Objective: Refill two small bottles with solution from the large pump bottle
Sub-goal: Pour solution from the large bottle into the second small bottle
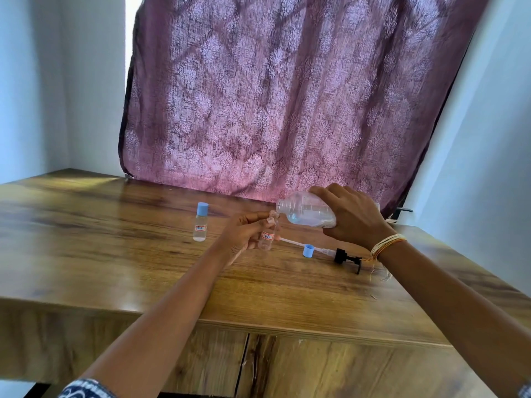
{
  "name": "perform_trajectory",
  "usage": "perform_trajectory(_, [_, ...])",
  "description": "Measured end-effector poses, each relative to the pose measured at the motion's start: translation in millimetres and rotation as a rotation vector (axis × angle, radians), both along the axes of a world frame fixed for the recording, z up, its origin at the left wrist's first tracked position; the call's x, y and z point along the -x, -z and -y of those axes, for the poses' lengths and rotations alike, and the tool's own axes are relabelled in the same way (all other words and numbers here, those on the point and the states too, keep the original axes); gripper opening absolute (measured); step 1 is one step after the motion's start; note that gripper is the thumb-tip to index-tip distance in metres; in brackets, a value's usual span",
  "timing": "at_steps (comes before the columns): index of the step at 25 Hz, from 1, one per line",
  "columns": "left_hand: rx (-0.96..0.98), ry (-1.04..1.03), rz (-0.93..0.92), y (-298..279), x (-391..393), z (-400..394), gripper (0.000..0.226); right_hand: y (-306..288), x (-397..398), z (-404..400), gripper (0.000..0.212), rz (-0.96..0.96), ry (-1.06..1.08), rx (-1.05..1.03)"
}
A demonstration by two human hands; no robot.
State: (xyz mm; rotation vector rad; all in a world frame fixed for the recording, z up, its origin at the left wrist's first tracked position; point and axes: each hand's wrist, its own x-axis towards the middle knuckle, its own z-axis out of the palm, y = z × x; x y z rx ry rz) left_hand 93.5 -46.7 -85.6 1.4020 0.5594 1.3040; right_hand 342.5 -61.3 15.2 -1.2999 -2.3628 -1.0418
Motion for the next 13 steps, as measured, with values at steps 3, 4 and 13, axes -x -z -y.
perform_trajectory(3, [0.005,0.001,-0.005,0.1,0.0,0.2,0.026,-0.6,-0.2,-0.1,0.083,0.003,-0.001,-0.002])
perform_trajectory(4, [0.006,0.001,-0.006,0.2,-0.1,0.1,0.026,-0.9,-0.3,-0.2,0.083,0.005,-0.001,-0.003])
perform_trajectory(13, [0.003,-0.010,-0.008,-0.3,0.0,1.4,0.024,-1.1,-0.8,-2.9,0.087,0.017,-0.018,-0.019])
